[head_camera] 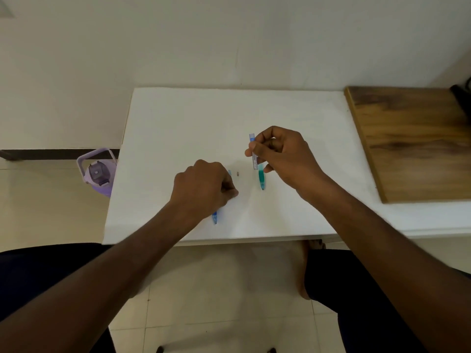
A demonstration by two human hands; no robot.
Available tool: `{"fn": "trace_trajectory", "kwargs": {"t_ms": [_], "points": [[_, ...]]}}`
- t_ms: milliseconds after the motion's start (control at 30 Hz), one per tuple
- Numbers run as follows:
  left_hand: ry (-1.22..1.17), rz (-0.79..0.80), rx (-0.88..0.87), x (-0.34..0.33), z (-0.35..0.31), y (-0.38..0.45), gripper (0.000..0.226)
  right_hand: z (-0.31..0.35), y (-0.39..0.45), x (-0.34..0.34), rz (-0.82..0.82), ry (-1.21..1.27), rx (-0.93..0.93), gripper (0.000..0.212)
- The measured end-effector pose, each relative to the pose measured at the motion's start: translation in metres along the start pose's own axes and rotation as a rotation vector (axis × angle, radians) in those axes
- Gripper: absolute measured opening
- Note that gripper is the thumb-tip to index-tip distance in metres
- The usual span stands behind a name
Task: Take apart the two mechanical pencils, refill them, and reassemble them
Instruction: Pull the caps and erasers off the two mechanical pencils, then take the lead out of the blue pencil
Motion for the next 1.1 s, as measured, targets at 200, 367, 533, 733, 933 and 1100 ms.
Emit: {"fn": "trace_trajectory", "kwargs": {"t_ms": [200, 367, 533, 733, 933, 1100], "points": [[-0.028, -0.005, 0.094, 0.002, -0.001, 0.004, 0.037, -0.002, -0.002, 0.003, -0.013, 0.008, -0.007, 0.012], [0.029, 0.023, 0.002, -0.001, 0.002, -0.004, 0.044, 0.001, 0.000, 0.002, -0.020, -0.030, -0.005, 0.016], [-0.290, -0.115, -0.058, 0.023, 0.010, 0.000, 0.047, 0.004, -0.001, 0.001, -0.032, 0.011, 0.005, 0.013], [-2.065, -0.013, 0.189, 0.030, 0.009, 0.000, 0.089, 0.021, -0.017, -0.023, 0.007, 0.041, 0.175, 0.012], [-2.445, 0.141, -0.034, 0.033, -0.012, -0.002, 0.113, 0.050, -0.042, -0.043, -0.009, -0.250, 0.483, 0.018], [-2.508, 0.207, -0.186, 0.026, -0.016, 0.000, 0.115, 0.060, -0.043, -0.036, -0.051, -0.420, 0.564, 0.018]]}}
Point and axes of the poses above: each hand's wrist, its own y-axis towards the middle knuckle, its own x-axis out of the back of the hand, z = x × y, the point moved 2 cm from there along y, towards the middle knuckle, and after that the axes turned 12 degrees about -y, right-handed, at the moved point
